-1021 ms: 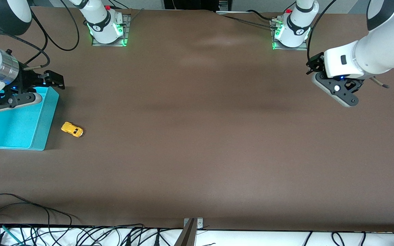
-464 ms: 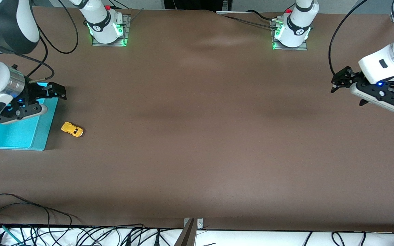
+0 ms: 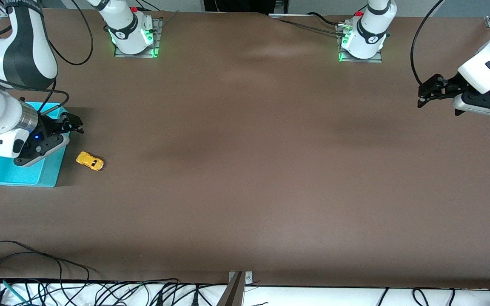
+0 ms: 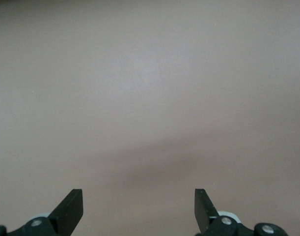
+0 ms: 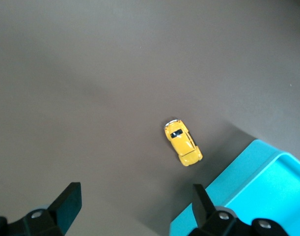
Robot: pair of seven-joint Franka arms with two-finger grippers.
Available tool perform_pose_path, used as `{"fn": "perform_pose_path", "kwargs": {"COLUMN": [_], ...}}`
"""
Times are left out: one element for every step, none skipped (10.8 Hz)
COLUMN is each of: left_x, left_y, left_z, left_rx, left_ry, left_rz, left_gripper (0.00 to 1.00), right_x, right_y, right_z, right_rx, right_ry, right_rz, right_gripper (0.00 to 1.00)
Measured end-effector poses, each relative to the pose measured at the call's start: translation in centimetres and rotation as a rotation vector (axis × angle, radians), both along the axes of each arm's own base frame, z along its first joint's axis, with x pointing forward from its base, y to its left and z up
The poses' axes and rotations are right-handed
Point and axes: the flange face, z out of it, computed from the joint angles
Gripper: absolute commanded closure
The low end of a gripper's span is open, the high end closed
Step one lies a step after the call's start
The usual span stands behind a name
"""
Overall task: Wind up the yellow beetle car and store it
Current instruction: 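Lower the right gripper onto the yellow car and close it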
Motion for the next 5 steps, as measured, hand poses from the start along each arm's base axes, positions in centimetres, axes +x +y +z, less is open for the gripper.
{"fn": "perform_pose_path", "kwargs": {"left_x": [-0.2,-0.4,-0.4,-0.5,-0.5], "left_y": [0.1,0.3,0.5,0.5,0.5], "left_z": [-0.2,-0.3,-0.4,-0.4,-0.4], "left_rx": [0.001,0.0,0.0,0.0,0.0], "left_ry": [0.019,0.035,0.043,0.044,0.045], "left_rz": [0.009,0.023,0.041,0.06,0.072], "left_gripper": [0.0,0.0,0.0,0.0,0.0], "right_x": [0.0,0.0,0.2,0.4,0.7], "right_y": [-1.2,-2.6,-3.9,-5.0,-5.9], "right_z": [-1.3,-3.0,-4.8,-6.4,-8.2], "right_rx": [0.01,0.019,0.027,0.034,0.041], "right_ry": [-0.004,-0.005,-0.003,-0.001,0.001], "right_rz": [0.067,0.133,0.183,0.219,0.257], "right_gripper": [0.0,0.0,0.0,0.0,0.0]}}
